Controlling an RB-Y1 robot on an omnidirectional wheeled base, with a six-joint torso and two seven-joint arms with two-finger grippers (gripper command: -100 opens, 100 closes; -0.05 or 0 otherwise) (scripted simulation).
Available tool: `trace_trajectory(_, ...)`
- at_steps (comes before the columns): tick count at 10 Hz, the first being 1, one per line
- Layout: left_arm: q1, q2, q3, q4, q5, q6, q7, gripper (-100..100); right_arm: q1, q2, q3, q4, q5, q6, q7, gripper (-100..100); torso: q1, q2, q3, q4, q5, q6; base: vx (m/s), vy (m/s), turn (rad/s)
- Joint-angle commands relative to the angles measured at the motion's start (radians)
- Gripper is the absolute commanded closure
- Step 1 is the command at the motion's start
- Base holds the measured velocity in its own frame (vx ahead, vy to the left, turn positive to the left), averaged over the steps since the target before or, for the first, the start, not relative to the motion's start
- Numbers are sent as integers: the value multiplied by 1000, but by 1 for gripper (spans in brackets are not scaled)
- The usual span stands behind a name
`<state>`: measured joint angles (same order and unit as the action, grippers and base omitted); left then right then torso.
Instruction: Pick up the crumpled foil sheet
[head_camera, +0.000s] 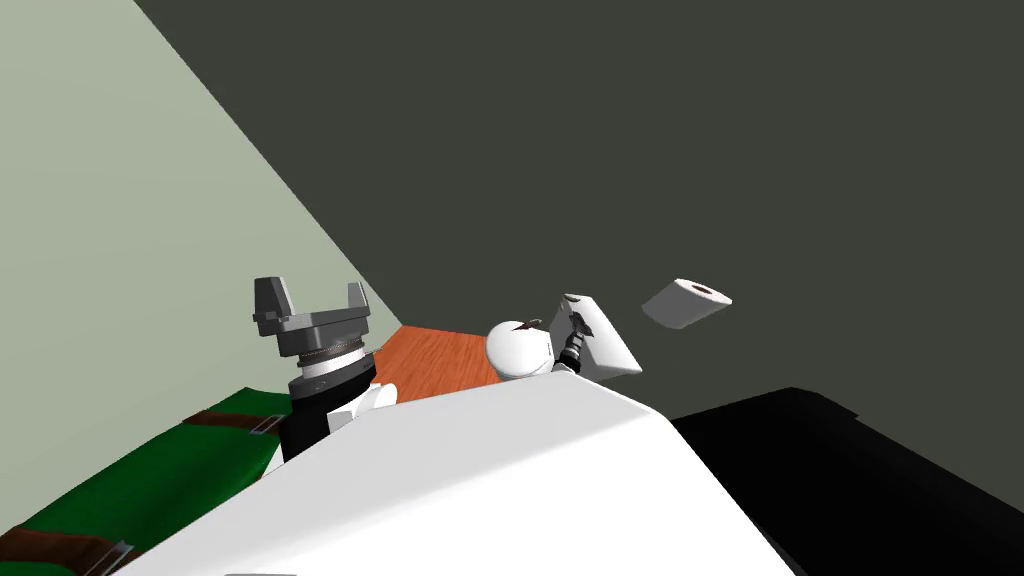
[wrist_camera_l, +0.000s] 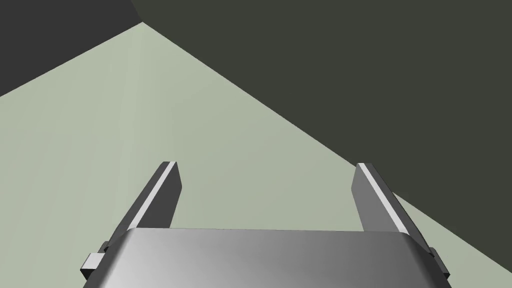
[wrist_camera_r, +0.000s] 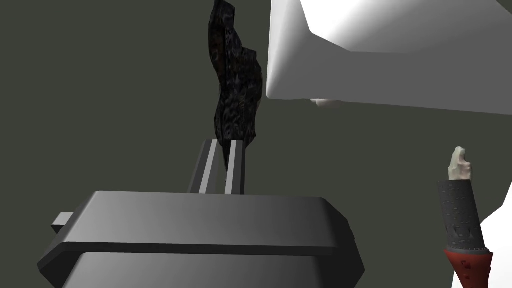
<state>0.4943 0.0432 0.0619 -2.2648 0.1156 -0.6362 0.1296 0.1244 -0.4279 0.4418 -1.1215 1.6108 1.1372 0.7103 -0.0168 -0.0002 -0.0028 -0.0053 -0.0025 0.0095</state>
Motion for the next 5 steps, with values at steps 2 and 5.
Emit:
trace_trajectory(2, 0, 0, 0, 0, 0, 0, 0, 0, 88, -2, -44, -79, -14, 48, 26, 100, 0, 1, 1, 1, 0, 0, -20, -21, 329)
trace_trajectory(5, 0, 0, 0, 0, 0, 0, 0, 0, 124, -8, -52, -123, -19, 58, 41, 0, -1, 1, 1, 1, 0, 1, -15, -12, 123)
